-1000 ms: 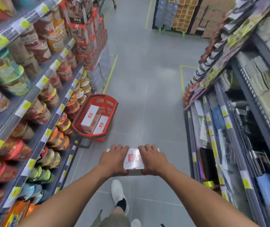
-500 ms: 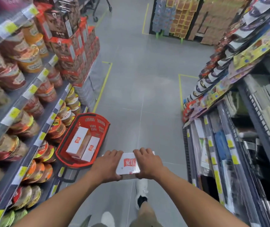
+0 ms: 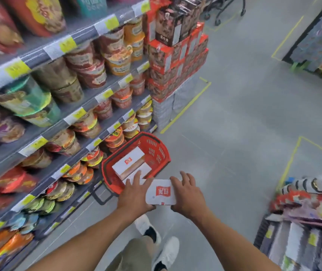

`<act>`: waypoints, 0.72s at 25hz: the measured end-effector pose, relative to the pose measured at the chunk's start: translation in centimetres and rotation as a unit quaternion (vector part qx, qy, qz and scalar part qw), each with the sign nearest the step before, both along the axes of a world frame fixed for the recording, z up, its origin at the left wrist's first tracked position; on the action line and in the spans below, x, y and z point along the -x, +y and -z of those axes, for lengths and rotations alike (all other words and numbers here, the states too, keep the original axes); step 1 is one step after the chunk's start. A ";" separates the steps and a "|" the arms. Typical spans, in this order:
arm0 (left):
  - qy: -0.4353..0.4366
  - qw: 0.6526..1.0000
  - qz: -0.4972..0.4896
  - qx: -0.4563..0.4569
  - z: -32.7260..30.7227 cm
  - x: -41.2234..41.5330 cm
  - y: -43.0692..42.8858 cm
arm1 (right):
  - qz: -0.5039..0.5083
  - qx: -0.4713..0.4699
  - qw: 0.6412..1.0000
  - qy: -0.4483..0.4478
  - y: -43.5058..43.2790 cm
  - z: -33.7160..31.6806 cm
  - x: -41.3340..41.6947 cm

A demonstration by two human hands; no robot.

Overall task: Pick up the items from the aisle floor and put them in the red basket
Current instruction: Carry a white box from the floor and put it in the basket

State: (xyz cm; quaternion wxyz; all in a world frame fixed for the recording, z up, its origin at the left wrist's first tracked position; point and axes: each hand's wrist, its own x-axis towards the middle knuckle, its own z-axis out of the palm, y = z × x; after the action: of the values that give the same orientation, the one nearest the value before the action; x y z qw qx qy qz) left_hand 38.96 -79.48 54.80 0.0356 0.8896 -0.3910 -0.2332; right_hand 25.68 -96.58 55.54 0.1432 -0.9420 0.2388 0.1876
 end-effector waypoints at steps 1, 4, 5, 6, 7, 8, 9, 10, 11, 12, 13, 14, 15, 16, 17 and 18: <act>0.014 0.999 -0.037 0.002 0.5 -0.8 0.3 | -0.013 0.002 1.000 -0.001 -0.4 0.2 -1.7; 0.046 0.991 -0.122 0.027 1.5 -4.2 0.7 | -0.010 -0.015 1.000 0.008 -0.9 1.0 -7.6; 0.048 0.988 -0.142 0.036 1.9 -5.5 0.6 | 0.007 -0.027 1.000 0.008 -1.2 1.1 -9.6; 0.050 0.984 -0.166 0.042 2.2 -6.6 0.6 | 0.019 -0.038 0.999 0.008 -1.3 1.3 -11.5; 0.049 0.979 -0.192 0.046 2.6 -7.6 0.5 | 0.024 -0.043 0.999 0.010 -1.5 1.6 -13.2; 0.045 0.975 -0.211 0.044 2.9 -8.6 0.4 | 0.025 -0.047 0.999 0.011 -1.6 2.1 -14.8; 0.039 0.973 -0.224 0.042 3.2 -9.3 0.3 | 0.022 -0.048 0.999 0.012 -1.7 2.4 -16.1; 0.037 0.970 -0.235 0.039 3.5 -9.9 0.3 | 0.016 -0.049 0.999 0.013 -1.7 2.6 -17.2; 0.037 0.967 -0.250 0.041 4.2 -10.6 0.3 | 0.004 -0.047 0.999 0.019 -1.7 2.9 -18.4; 0.042 0.963 -0.264 0.042 4.8 -11.3 0.3 | -0.008 -0.044 0.999 0.027 -1.9 3.3 -19.5; 0.050 0.959 -0.276 0.043 5.4 -11.9 0.2 | -0.022 -0.035 0.998 0.040 -2.2 3.7 -20.5; 0.062 0.954 -0.290 0.044 6.2 -12.5 0.0 | -0.036 -0.028 0.998 0.054 -2.7 4.1 -21.4; 0.071 0.949 -0.303 0.046 7.0 -12.9 -0.2 | -0.050 -0.026 0.996 0.068 -3.2 4.7 -22.4; 0.078 0.944 -0.315 0.051 7.7 -13.2 -0.5 | -0.064 -0.033 0.994 0.082 -3.8 5.5 -23.3; 0.083 0.941 -0.324 0.054 8.2 -13.2 -0.8 | -0.076 -0.048 0.992 0.093 -4.3 6.1 -24.0; 0.089 0.938 -0.332 0.055 8.5 -13.2 -1.1 | -0.085 -0.069 0.989 0.100 -4.9 7.0 -24.6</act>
State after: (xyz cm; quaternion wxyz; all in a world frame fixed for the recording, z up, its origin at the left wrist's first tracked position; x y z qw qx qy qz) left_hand 52.15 -80.62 46.29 0.1944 0.9412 -0.0813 -0.2642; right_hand 50.31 -101.46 48.56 0.1671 -0.9232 0.1577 0.3081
